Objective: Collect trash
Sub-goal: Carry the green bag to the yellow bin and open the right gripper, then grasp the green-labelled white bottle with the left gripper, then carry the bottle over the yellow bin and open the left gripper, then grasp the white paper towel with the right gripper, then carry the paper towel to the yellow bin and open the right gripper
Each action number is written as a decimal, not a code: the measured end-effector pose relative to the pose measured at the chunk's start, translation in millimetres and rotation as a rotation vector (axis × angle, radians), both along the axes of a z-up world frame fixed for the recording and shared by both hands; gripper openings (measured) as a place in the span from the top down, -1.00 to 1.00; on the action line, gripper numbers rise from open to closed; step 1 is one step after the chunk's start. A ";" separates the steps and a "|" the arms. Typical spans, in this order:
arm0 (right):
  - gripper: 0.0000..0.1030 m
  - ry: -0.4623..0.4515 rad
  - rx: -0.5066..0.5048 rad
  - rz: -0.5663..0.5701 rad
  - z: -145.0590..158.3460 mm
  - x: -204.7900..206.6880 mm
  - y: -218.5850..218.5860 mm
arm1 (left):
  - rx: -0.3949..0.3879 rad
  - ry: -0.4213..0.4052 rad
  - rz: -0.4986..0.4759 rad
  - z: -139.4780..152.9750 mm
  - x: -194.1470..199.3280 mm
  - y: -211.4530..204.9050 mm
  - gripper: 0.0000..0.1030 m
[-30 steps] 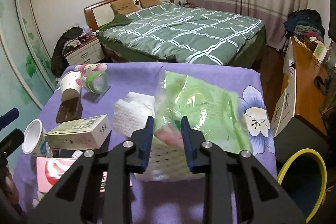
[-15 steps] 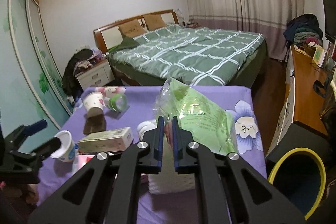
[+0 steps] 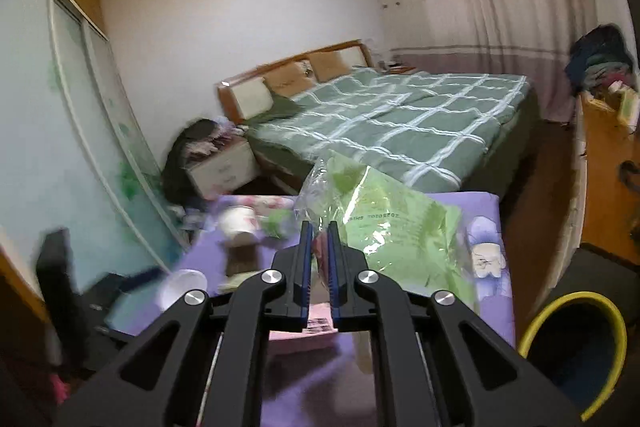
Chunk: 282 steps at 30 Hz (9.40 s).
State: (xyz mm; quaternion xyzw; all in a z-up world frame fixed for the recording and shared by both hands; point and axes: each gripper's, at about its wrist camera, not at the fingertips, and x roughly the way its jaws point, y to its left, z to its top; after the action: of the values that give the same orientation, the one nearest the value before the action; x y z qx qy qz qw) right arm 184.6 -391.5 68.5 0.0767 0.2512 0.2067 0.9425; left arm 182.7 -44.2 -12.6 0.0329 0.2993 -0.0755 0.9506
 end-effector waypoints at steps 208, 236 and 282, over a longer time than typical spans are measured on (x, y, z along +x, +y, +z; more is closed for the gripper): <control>-0.02 0.278 0.095 -0.548 -160.4 -95.7 -192.7 | -0.111 -0.026 -0.343 28.2 7.1 -189.4 -0.79; -0.03 0.267 -0.133 -0.148 -141.6 16.7 37.3 | -0.075 -0.107 0.247 -41.0 48.9 89.5 -0.81; 0.81 0.115 -0.005 -0.094 -77.5 16.1 33.4 | -0.073 -0.090 0.182 -48.0 41.0 72.2 -0.82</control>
State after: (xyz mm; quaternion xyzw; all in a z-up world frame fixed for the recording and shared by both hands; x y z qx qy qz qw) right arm 200.7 -358.2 -8.9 0.0977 0.3017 0.1569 0.9353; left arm 223.7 28.0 -60.6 -0.0257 0.2550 0.0017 0.9666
